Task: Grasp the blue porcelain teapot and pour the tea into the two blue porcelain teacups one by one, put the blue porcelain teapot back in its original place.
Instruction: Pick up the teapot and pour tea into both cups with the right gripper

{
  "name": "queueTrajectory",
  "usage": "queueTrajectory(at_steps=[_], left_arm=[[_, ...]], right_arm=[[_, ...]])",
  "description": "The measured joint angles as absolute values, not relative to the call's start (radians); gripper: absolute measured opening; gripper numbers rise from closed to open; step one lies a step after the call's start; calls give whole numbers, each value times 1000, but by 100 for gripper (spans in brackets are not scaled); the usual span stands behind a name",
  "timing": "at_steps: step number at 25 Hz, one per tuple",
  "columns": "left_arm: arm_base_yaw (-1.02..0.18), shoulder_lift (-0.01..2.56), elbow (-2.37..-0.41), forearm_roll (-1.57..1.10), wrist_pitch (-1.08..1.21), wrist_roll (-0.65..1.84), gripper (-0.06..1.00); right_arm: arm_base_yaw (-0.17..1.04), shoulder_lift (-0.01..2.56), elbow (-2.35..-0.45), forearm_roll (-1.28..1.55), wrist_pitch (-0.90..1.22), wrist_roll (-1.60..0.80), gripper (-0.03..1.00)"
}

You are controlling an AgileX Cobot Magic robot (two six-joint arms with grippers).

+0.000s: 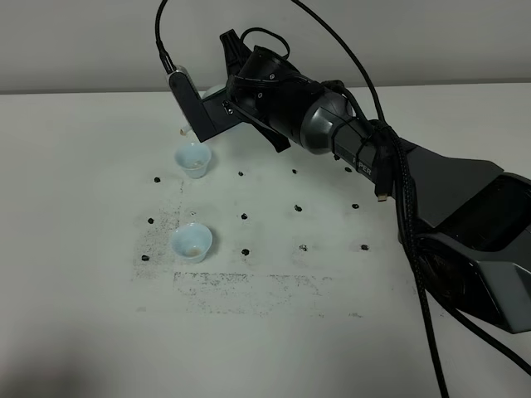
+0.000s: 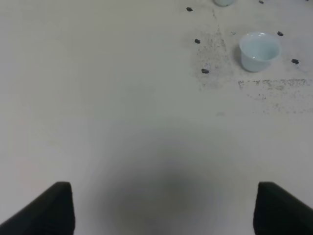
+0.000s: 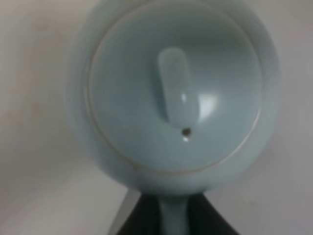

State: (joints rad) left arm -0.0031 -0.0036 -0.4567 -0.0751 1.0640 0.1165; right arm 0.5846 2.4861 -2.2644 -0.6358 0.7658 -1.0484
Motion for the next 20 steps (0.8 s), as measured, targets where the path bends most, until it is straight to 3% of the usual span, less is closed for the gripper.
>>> queueTrajectory(at_steps=[20], left_arm=[[-3,-4,-457,-75,1064,116,75]], right_arm=[[585,2509,-2264,-700,757,-1048,8]])
